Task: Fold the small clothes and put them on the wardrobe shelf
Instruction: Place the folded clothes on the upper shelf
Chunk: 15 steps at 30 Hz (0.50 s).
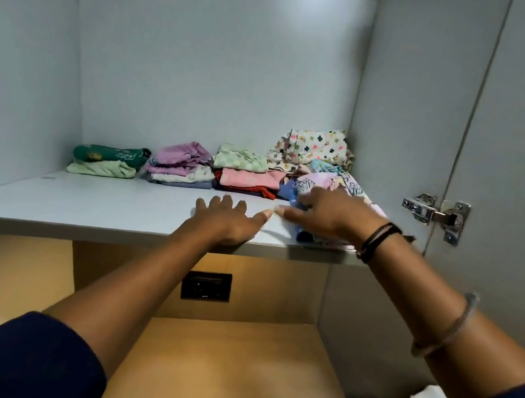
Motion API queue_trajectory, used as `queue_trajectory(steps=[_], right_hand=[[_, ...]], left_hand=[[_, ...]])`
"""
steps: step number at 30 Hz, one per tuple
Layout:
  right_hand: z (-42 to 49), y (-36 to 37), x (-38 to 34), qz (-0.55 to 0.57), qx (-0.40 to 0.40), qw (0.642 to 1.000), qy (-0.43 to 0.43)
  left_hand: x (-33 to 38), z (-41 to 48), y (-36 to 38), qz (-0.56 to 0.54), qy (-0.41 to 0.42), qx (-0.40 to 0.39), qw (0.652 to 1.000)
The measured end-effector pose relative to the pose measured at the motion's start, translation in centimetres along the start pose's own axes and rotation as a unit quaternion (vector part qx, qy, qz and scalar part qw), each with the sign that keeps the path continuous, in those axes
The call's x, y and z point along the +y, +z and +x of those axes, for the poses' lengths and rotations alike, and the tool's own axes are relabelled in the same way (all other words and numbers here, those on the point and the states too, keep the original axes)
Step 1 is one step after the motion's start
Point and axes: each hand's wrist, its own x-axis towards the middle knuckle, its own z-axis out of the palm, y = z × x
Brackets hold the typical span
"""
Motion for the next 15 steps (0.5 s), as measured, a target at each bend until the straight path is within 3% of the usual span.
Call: queue_trajectory(steps=[1, 3, 9, 15], right_hand=[[0.3, 1.3, 0.1, -0.052, -0.028, 0.998, 0.014], [1.4, 3.1, 1.2, -0.097, -0.006, 0.995, 0.037], [5.7, 4.6, 7.0, -0.097, -0.026, 0.994, 0.032], [7.1, 5.6, 8.6, -0.092, 0.007, 0.996, 0.015]], left_hand=[[0.0, 0.1, 0.1, 0.007, -0.003, -0.003, 1.000], [0.0, 0.2, 0.2, 0.008, -0.010, -0.013, 1.000], [-0.2, 0.1, 0.3, -0.010, -0.010, -0.022, 1.000], [0.1, 0.1, 0.3, 0.001, -0.018, -0.022, 1.000]])
